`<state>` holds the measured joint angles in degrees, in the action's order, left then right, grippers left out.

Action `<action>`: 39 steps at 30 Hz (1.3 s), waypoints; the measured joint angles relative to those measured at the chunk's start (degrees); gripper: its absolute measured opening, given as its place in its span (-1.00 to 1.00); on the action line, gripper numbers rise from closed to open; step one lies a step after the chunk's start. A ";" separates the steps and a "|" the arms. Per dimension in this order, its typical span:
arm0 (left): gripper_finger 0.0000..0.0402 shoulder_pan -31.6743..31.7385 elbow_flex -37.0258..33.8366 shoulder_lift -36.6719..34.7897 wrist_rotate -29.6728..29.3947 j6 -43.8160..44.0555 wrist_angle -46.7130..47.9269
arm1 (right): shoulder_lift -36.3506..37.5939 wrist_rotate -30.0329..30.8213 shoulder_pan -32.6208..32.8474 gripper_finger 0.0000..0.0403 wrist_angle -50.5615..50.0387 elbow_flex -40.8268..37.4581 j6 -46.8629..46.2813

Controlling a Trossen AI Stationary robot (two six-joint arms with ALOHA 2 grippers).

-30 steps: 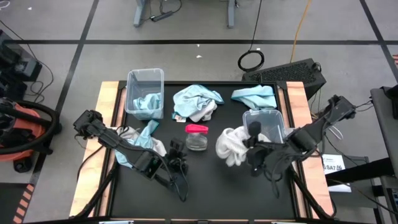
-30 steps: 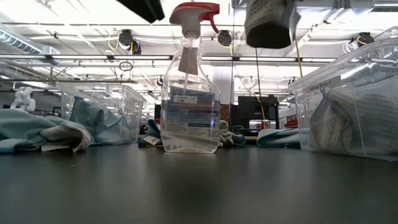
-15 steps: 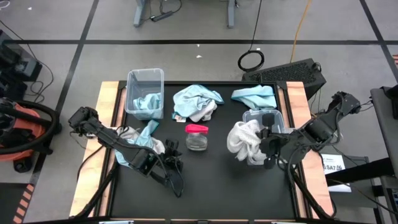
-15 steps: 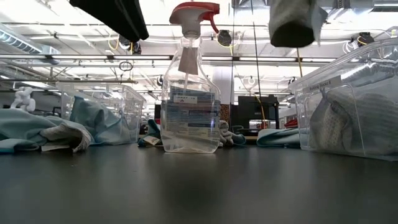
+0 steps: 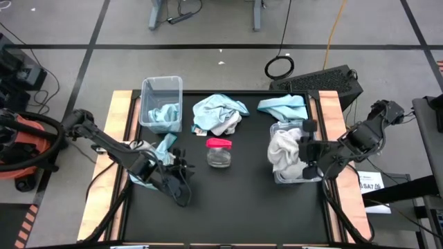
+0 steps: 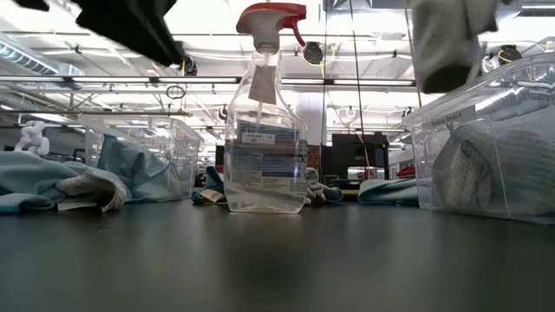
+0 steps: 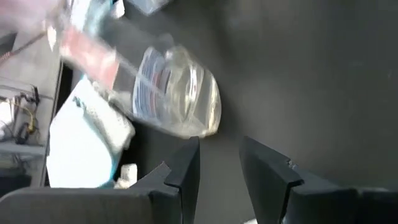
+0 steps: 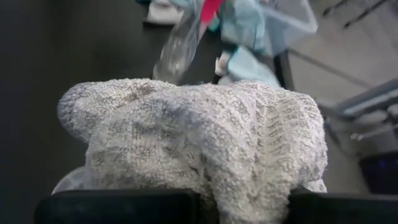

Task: Sort microfiber towel by color & place in baskets
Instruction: Put the bottom gray towel into the right transparent bin

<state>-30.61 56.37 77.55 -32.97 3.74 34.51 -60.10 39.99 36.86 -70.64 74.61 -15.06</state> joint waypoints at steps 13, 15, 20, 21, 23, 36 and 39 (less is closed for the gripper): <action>-0.40 0.00 -12.39 -7.92 0.12 5.38 -7.10 | -0.02 -6.40 0.00 -0.82 -12.47 0.00 -14.45; -0.40 0.00 -13.62 -8.82 0.16 6.01 -8.16 | -0.29 -7.30 0.00 -0.82 -12.91 0.00 -15.44; -0.40 0.00 -15.91 -10.42 0.13 6.50 -10.15 | -0.57 -8.92 0.00 -0.82 -13.41 -0.28 -16.86; -0.40 0.00 -15.93 -10.40 0.11 6.52 -10.20 | -0.59 -8.92 0.00 -0.82 -13.35 -0.73 -16.88; -0.40 0.00 -15.93 -10.31 0.11 6.48 -10.41 | -0.68 -9.93 0.00 -0.82 -13.23 -2.11 -17.29; -0.40 0.00 -15.91 -10.33 0.10 6.48 -11.73 | -0.66 -14.81 0.00 -0.82 -5.31 -15.42 -18.47; -0.40 0.00 -15.91 -10.33 0.09 6.48 -12.27 | -0.66 -14.93 0.00 -0.82 -1.79 -18.54 -17.82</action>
<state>-30.61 40.47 67.22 -32.88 10.22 22.24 -60.75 25.06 36.86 -72.43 56.07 -32.88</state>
